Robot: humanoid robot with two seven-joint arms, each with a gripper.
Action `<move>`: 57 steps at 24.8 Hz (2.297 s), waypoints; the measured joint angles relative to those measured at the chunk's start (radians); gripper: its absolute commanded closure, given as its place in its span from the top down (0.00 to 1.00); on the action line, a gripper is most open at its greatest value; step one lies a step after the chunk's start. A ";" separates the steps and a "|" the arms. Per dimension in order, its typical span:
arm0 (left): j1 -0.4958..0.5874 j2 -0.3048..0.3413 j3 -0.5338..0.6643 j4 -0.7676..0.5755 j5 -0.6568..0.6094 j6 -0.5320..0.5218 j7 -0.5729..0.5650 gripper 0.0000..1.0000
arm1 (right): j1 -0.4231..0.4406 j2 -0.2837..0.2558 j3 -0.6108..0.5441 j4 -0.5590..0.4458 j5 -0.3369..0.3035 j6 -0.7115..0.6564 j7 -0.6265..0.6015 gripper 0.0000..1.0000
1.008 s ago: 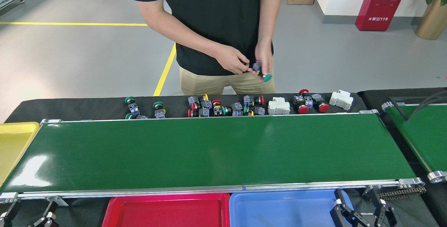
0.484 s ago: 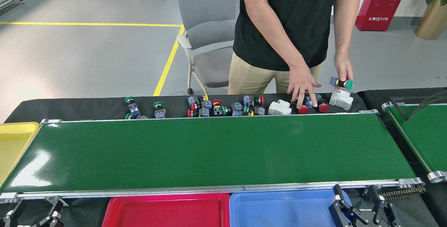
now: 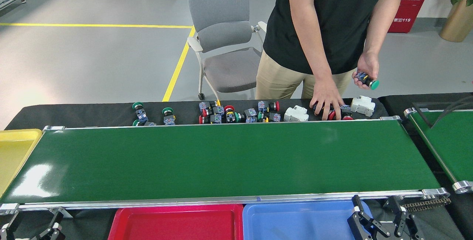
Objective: Pick switch part from conveyor to tray
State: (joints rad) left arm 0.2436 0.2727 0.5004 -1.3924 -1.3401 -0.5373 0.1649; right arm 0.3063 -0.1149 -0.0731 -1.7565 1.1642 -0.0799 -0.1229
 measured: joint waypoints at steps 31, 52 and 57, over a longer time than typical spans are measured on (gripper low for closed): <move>0.000 0.000 0.000 0.000 0.000 0.000 0.000 1.00 | 0.000 0.000 0.000 0.000 0.000 -0.002 -0.001 1.00; 0.000 0.000 0.000 0.001 0.000 0.000 0.000 1.00 | 0.000 0.000 0.000 0.000 0.000 -0.006 0.003 1.00; 0.000 0.000 -0.001 0.001 0.000 0.000 0.000 1.00 | 0.000 0.000 0.000 0.001 0.000 -0.003 0.010 1.00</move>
State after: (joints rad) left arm 0.2434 0.2727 0.4998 -1.3911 -1.3401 -0.5371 0.1650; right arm 0.3060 -0.1149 -0.0730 -1.7552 1.1642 -0.0826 -0.1124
